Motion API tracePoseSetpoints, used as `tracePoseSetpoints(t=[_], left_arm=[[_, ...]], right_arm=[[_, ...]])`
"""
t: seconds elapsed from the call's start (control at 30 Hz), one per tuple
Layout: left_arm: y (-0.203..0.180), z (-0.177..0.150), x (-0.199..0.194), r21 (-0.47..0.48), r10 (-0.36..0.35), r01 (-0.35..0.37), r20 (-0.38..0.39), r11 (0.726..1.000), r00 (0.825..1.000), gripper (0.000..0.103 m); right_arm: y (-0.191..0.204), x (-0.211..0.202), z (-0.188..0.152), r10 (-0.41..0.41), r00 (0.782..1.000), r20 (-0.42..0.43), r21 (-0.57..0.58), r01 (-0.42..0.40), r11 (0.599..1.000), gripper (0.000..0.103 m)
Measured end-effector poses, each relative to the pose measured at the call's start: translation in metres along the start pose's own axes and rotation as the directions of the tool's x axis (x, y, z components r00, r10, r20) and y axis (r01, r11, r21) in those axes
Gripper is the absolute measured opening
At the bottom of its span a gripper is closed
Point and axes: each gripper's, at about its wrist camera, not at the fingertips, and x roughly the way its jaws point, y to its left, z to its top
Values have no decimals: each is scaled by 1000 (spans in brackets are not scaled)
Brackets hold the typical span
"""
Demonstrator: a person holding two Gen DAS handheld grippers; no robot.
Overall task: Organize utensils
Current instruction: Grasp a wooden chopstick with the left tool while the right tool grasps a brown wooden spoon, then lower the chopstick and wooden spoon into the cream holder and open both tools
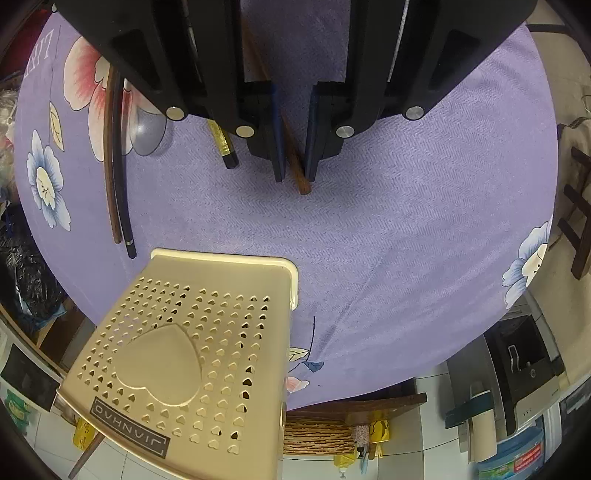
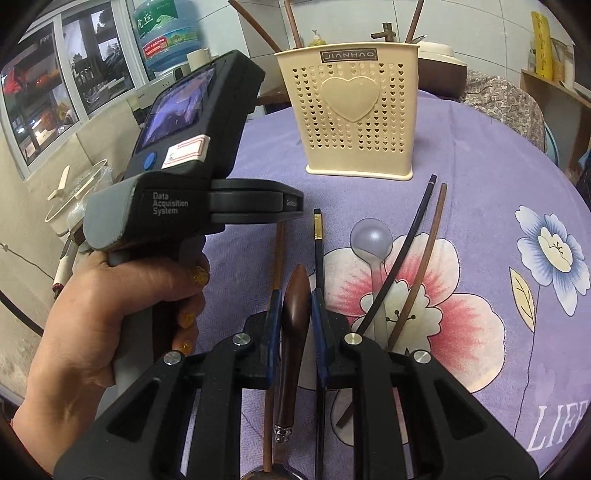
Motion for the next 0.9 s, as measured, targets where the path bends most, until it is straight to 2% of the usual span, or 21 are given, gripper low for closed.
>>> tracePoseSetpoints(t=[0.2, 0.4, 0.47, 0.57, 0.6, 0.77, 0.9], left_arm=[[6, 4, -4, -21, -37, 37, 19, 999, 999, 8], [18, 8, -48, -42, -123, 129, 137, 991, 983, 8], [24, 8, -73, -37, -159, 169, 194, 985, 968, 8], [33, 11, -103, -24, -179, 192, 268, 981, 947, 8], [35, 11, -119, -14, -188, 201, 303, 979, 934, 8], [47, 13, -167, 9, -203, 219, 419, 976, 885, 8], [50, 18, -185, 17, -203, 223, 483, 975, 852, 8]], right_arm=[[-7, -2, 3, 32, 999, 4, 28, -32, 999, 17], [-21, -18, 10, 138, 990, 39, 65, -140, 988, 17], [-25, -26, 14, 174, 983, 56, 71, -177, 982, 17], [-25, -42, 20, 218, 972, 84, 59, -224, 973, 16], [-24, -48, 22, 225, 970, 96, 46, -230, 972, 16], [-18, -69, 31, 227, 965, 133, -10, -228, 974, 16], [-12, -79, 39, 225, 962, 155, -41, -221, 974, 16]])
